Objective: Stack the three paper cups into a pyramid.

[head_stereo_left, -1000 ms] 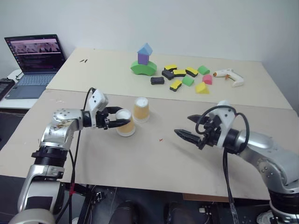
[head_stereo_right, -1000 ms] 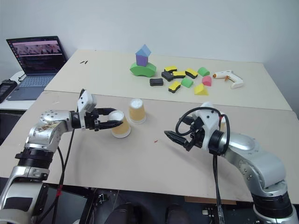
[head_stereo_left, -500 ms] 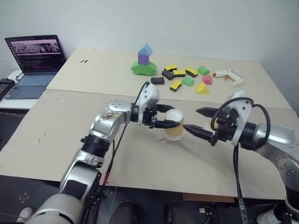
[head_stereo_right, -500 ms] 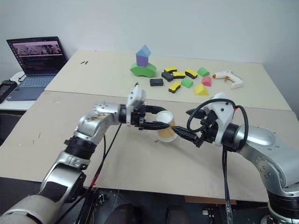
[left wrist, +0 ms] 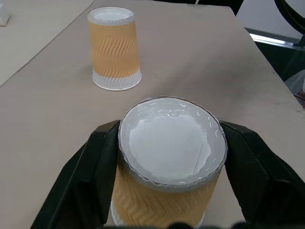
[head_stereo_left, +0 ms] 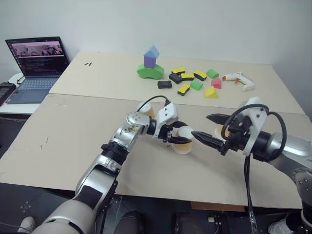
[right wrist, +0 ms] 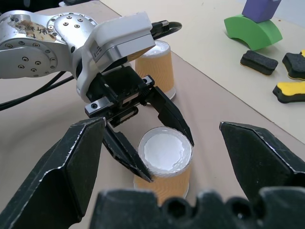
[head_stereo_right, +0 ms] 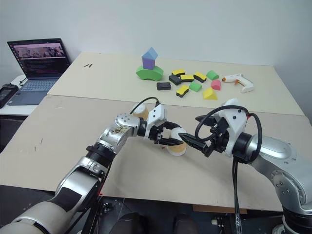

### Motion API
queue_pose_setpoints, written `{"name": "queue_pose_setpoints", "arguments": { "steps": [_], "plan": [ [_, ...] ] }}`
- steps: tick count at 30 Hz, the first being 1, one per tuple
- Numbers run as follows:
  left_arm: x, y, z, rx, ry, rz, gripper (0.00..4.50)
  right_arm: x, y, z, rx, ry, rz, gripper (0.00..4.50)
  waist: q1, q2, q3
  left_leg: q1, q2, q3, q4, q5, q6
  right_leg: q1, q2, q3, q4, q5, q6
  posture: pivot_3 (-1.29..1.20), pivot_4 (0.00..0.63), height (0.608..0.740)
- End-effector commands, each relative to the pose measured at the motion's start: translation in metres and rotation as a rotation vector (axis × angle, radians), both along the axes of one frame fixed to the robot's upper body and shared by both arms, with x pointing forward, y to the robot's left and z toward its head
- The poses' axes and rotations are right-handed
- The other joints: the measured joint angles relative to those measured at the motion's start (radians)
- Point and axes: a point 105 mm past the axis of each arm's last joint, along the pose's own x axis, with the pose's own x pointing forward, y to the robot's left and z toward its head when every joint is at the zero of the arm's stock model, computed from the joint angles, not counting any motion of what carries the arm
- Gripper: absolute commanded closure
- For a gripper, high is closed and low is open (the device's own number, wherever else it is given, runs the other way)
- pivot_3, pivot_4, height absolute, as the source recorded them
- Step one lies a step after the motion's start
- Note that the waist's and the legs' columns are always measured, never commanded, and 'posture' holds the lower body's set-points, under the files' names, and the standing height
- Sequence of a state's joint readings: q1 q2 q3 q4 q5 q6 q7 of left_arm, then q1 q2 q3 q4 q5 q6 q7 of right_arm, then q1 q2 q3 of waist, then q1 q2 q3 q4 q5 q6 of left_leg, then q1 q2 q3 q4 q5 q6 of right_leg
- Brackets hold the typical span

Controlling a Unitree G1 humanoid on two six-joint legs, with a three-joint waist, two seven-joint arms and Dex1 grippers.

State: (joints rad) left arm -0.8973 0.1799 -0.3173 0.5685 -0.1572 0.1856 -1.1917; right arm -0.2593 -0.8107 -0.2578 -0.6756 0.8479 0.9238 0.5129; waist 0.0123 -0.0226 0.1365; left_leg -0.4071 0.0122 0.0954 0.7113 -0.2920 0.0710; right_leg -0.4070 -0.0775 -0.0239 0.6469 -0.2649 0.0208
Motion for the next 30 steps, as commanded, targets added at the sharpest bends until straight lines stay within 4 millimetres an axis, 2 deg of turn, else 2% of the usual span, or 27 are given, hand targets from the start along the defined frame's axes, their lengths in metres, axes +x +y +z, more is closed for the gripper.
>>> {"name": "queue_pose_setpoints", "arguments": {
  "steps": [1, 6, 9, 13, 16, 20, 22, 25, 27, 28, 30],
  "plan": [
    [0.000, -0.002, 0.008, -0.025, -0.024, -0.006, 0.12, -0.003, -0.002, 0.012, 0.006, -0.053, -0.008, 0.00, 0.001, 0.000, 0.000, 0.000, 0.000, 0.000, 0.000, 0.000, 0.000, 0.000, 0.000, 0.000, 0.000, 0.000, 0.000, 0.00, 0.150, 0.740],
    [0.002, -0.001, 0.026, -0.074, -0.058, 0.001, 0.12, -0.001, -0.001, 0.009, 0.013, -0.048, -0.007, 0.00, 0.001, 0.000, 0.000, 0.000, 0.000, 0.000, 0.000, 0.000, 0.001, 0.000, 0.000, 0.001, 0.000, 0.000, 0.000, 0.00, 0.150, 0.740],
    [0.004, 0.004, 0.047, -0.094, -0.127, 0.011, 0.12, 0.002, 0.000, 0.007, 0.027, -0.040, 0.000, 0.00, 0.000, 0.000, 0.000, 0.000, 0.000, 0.000, 0.000, 0.000, 0.001, 0.000, 0.000, 0.001, 0.000, 0.000, 0.000, 0.00, 0.150, 0.740],
    [-0.007, 0.015, 0.084, -0.126, -0.181, -0.033, 0.12, 0.003, 0.001, 0.004, 0.039, -0.027, 0.009, 0.00, 0.000, 0.000, 0.000, 0.000, 0.000, 0.000, 0.000, 0.000, 0.001, 0.000, 0.000, 0.002, 0.000, 0.000, 0.000, 0.00, 0.150, 0.740],
    [-0.016, 0.022, 0.099, -0.134, -0.195, -0.046, 0.12, 0.003, 0.002, 0.000, 0.039, -0.015, 0.015, 0.00, 0.001, 0.000, 0.000, -0.001, 0.000, 0.000, 0.001, 0.000, 0.000, 0.000, 0.000, 0.002, 0.000, 0.000, 0.001, 0.00, 0.150, 0.740],
    [-0.017, 0.036, 0.140, -0.297, -0.157, 0.086, 0.12, 0.003, 0.002, -0.004, 0.044, -0.006, 0.019, 0.00, 0.001, 0.000, 0.000, -0.001, 0.000, 0.000, 0.001, 0.000, 0.000, 0.000, 0.000, 0.002, 0.000, 0.000, 0.001, 0.00, 0.150, 0.740],
    [-0.006, 0.047, 0.152, -0.368, -0.152, 0.235, 0.12, 0.003, 0.003, -0.005, 0.049, -0.004, 0.018, 0.00, 0.000, 0.000, 0.000, -0.001, 0.000, 0.000, 0.002, 0.000, 0.000, 0.000, 0.000, 0.004, 0.000, 0.000, 0.002, 0.00, 0.150, 0.740],
    [0.011, 0.063, 0.156, -0.442, -0.140, 0.452, 0.12, 0.003, 0.002, -0.006, 0.053, -0.001, 0.016, 0.00, 0.001, 0.000, 0.000, 0.000, 0.000, -0.001, 0.002, 0.000, 0.000, 0.000, 0.000, 0.006, 0.001, 0.000, 0.002, 0.00, 0.150, 0.740],
    [0.033, 0.097, 0.145, -0.472, -0.236, 0.828, 0.12, 0.002, 0.002, -0.009, 0.056, 0.010, 0.015, 0.00, 0.001, 0.000, 0.000, 0.001, 0.000, -0.001, 0.002, 0.000, 0.000, 0.001, 0.000, 0.006, 0.000, 0.000, 0.002, 0.00, 0.150, 0.740],
    [0.035, 0.110, 0.129, -0.448, -0.269, 0.959, 0.12, 0.002, 0.002, -0.010, 0.060, 0.015, 0.015, 0.00, 0.001, 0.000, 0.000, 0.001, 0.000, -0.001, 0.001, 0.000, 0.001, 0.002, -0.001, 0.007, 0.000, 0.001, 0.003, 0.00, 0.150, 0.740],
    [0.031, 0.122, 0.091, -0.391, -0.260, 1.105, 0.12, 0.003, 0.004, -0.011, 0.065, 0.021, 0.021, 0.00, -0.005, 0.001, 0.000, 0.003, 0.000, 0.001, 0.000, -0.001, 0.000, 0.002, -0.001, 0.010, -0.001, 0.001, 0.003, 0.00, 0.150, 0.740]
  ]
}}
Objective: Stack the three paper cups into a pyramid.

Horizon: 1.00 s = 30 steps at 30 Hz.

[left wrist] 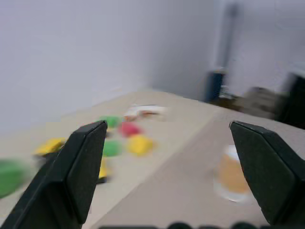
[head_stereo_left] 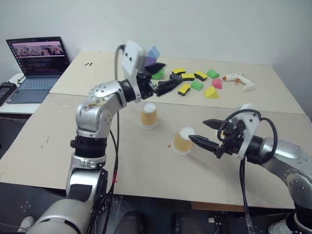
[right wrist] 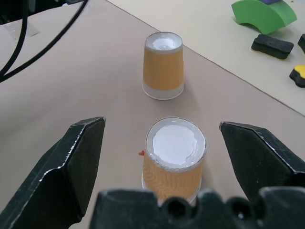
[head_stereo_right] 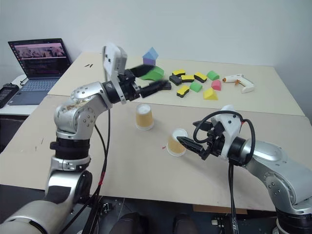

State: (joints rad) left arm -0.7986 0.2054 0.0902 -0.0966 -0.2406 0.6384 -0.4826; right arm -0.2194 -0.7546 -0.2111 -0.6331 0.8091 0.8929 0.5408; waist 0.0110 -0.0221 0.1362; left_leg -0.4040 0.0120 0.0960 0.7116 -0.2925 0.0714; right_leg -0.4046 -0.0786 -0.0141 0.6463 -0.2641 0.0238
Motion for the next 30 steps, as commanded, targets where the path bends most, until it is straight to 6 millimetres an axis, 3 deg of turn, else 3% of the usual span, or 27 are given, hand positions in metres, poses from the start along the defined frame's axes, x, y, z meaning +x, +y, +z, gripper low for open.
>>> {"name": "queue_pose_setpoints", "arguments": {
  "steps": [1, 7, 14, 22, 30],
  "plan": [
    [-0.004, 0.028, -0.050, -0.001, 0.060, 0.293, 0.12, 0.001, 0.001, 0.009, 0.021, -0.045, 0.010, 0.00, -0.004, 0.000, 0.000, 0.000, 0.000, 0.001, -0.001, 0.000, 0.000, 0.000, 0.000, 0.001, 0.000, 0.000, 0.000, 0.00, 0.150, 0.740],
    [-0.024, 0.031, -0.088, -0.033, 0.082, 0.349, 0.12, 0.003, 0.002, 0.009, 0.031, -0.033, 0.021, 0.00, 0.017, 0.000, 0.000, -0.001, 0.000, 0.000, 0.001, 0.000, -0.001, -0.001, -0.008, -0.003, 0.000, 0.000, 0.000, 0.00, 0.150, 0.740],
    [-0.017, 0.022, -0.112, 0.023, 0.159, 0.286, 0.12, 0.003, 0.007, 0.007, 0.042, -0.025, 0.034, 0.00, 0.012, 0.000, 0.000, 0.002, -0.003, 0.000, 0.000, 0.000, 0.000, 0.000, -0.012, -0.002, 0.000, 0.000, 0.000, 0.00, 0.150, 0.740],
    [-0.002, 0.020, -0.121, 0.083, 0.170, 0.237, 0.12, 0.004, 0.007, 0.007, 0.053, -0.028, 0.024, 0.00, 0.007, 0.000, 0.000, 0.002, -0.004, 0.000, 0.000, 0.000, 0.000, 0.000, -0.012, -0.003, 0.000, 0.000, 0.000, 0.00, 0.150, 0.740],
    [0.004, 0.004, -0.116, 0.094, 0.146, 0.150, 0.12, 0.004, 0.006, 0.007, 0.057, -0.033, 0.015, 0.00, 0.006, 0.000, 0.000, 0.001, -0.005, 0.000, 0.000, 0.000, 0.001, 0.000, -0.012, -0.004, 0.000, 0.000, 0.000, 0.00, 0.150, 0.740]
  ]
}}
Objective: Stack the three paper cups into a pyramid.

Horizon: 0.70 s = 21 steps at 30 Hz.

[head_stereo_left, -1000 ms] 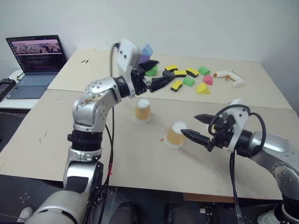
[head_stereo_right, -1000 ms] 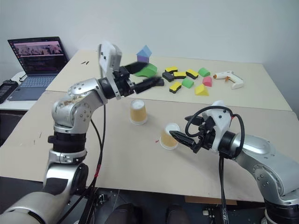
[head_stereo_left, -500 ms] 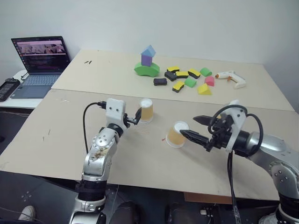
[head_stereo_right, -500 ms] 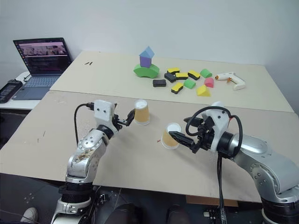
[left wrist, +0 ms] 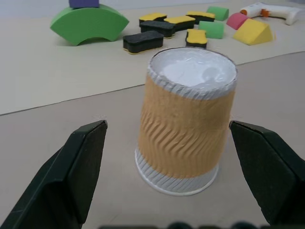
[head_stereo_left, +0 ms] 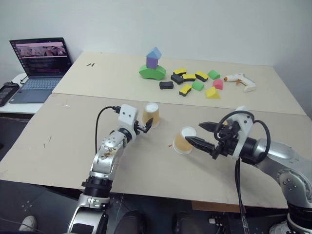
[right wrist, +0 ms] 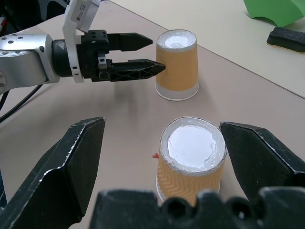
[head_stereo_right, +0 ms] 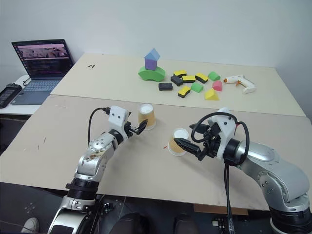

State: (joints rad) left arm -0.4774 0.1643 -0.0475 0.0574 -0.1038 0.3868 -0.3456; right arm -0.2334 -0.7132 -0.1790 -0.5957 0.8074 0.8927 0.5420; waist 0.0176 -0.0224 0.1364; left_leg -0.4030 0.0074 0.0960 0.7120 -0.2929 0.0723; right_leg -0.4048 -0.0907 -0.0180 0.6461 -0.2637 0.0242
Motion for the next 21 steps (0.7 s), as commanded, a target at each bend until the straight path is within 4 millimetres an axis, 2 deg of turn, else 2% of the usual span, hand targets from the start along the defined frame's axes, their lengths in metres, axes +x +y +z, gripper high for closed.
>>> {"name": "queue_pose_setpoints", "arguments": {
  "steps": [1, 6, 13, 21],
  "plan": [
    [0.004, -0.010, 0.018, -0.012, -0.065, -0.042, 0.12, 0.000, 0.000, 0.014, 0.014, -0.072, -0.002, 0.00, -0.001, 0.000, 0.000, 0.000, 0.000, 0.000, 0.000, 0.000, 0.000, 0.000, 0.000, 0.000, 0.000, 0.000, 0.000, 0.00, 0.150, 0.740],
    [0.016, -0.010, 0.023, -0.025, -0.070, -0.034, 0.12, 0.001, -0.002, 0.016, 0.016, -0.079, -0.016, 0.00, -0.002, 0.000, 0.000, 0.000, 0.000, 0.000, 0.000, 0.000, 0.000, 0.000, 0.000, 0.000, 0.000, 0.000, 0.000, 0.00, 0.150, 0.740],
    [0.028, -0.016, 0.019, -0.025, -0.041, -0.071, 0.12, 0.003, -0.002, 0.017, 0.020, -0.087, -0.022, 0.00, -0.002, 0.000, 0.000, -0.001, -0.001, 0.000, 0.000, 0.000, 0.001, 0.000, 0.001, -0.004, 0.000, 0.000, 0.000, 0.00, 0.150, 0.740],
    [0.036, -0.022, 0.021, -0.018, -0.040, -0.111, 0.12, 0.003, -0.002, 0.017, 0.019, -0.095, -0.028, 0.00, -0.003, 0.000, 0.000, -0.002, -0.001, 0.000, 0.000, 0.000, 0.002, 0.000, 0.001, -0.009, 0.001, 0.001, 0.001, 0.00, 0.150, 0.740]
  ]
}}
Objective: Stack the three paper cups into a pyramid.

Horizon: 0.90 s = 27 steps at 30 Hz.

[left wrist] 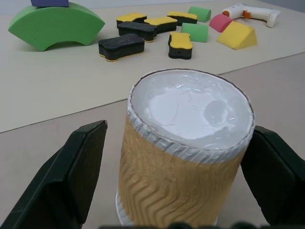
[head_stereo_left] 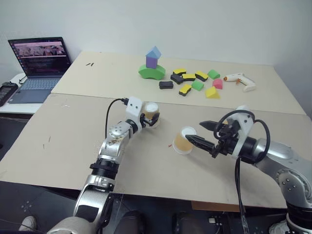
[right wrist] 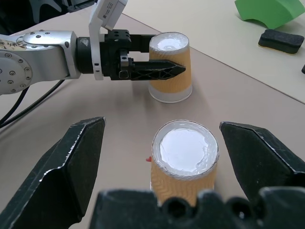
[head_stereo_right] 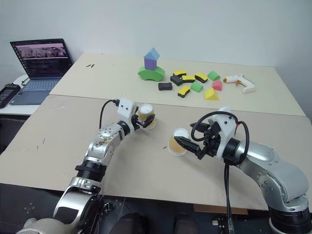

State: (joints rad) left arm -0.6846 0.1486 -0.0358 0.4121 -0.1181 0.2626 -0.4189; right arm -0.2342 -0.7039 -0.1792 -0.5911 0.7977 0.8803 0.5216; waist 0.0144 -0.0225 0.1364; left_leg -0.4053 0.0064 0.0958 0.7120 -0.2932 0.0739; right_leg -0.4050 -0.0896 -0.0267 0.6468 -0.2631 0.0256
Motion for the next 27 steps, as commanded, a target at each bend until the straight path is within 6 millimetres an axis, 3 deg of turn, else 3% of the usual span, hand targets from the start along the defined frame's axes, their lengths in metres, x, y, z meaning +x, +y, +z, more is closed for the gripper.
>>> {"name": "queue_pose_setpoints", "arguments": {
  "steps": [1, 14, 17, 19, 27],
  "plan": [
    [0.0023, -0.0075, 0.0216, -0.007, -0.077, -0.041, 0.12, 0.0005, -0.0005, 0.0159, 0.010, -0.082, -0.004, 0.00, 0.000, 0.000, 0.000, 0.000, 0.000, 0.000, 0.000, 0.000, 0.000, 0.000, 0.000, 0.000, 0.000, 0.000, 0.000, 0.00, 0.150, 0.740],
    [0.0000, -0.0150, 0.0308, 0.016, -0.127, -0.080, 0.12, -0.0003, 0.0012, 0.0140, 0.009, -0.084, -0.009, 0.00, 0.000, 0.000, 0.000, -0.001, -0.003, 0.000, 0.000, 0.000, 0.002, 0.000, 0.000, -0.001, 0.000, 0.000, 0.002, 0.00, 0.150, 0.740],
    [-0.0011, -0.0148, 0.0285, 0.014, -0.119, -0.083, 0.78, -0.0004, 0.0010, 0.0136, 0.007, -0.082, -0.010, 0.00, 0.000, 0.000, 0.000, -0.001, -0.003, 0.000, 0.000, 0.000, 0.002, 0.000, -0.001, -0.001, 0.000, 0.000, 0.002, 0.00, 0.150, 0.740],
    [-0.0018, -0.0147, 0.0251, 0.014, -0.108, -0.083, 1.58, -0.0003, 0.0008, 0.0134, 0.006, -0.081, -0.010, 0.00, 0.000, 0.000, 0.000, -0.001, -0.003, -0.001, 0.000, 0.000, 0.002, 0.000, -0.001, -0.001, 0.000, 0.000, 0.003, 0.00, 0.150, 0.740],
    [-0.0016, -0.0101, 0.0273, -0.028, -0.096, -0.076, 1.58, 0.0001, 0.0003, 0.0124, 0.004, -0.076, -0.015, 0.00, 0.000, 0.000, 0.000, -0.001, -0.003, -0.001, 0.000, 0.000, 0.002, 0.000, -0.001, -0.001, 0.000, 0.000, 0.003, 0.00, 0.150, 0.740]
  ]
}}
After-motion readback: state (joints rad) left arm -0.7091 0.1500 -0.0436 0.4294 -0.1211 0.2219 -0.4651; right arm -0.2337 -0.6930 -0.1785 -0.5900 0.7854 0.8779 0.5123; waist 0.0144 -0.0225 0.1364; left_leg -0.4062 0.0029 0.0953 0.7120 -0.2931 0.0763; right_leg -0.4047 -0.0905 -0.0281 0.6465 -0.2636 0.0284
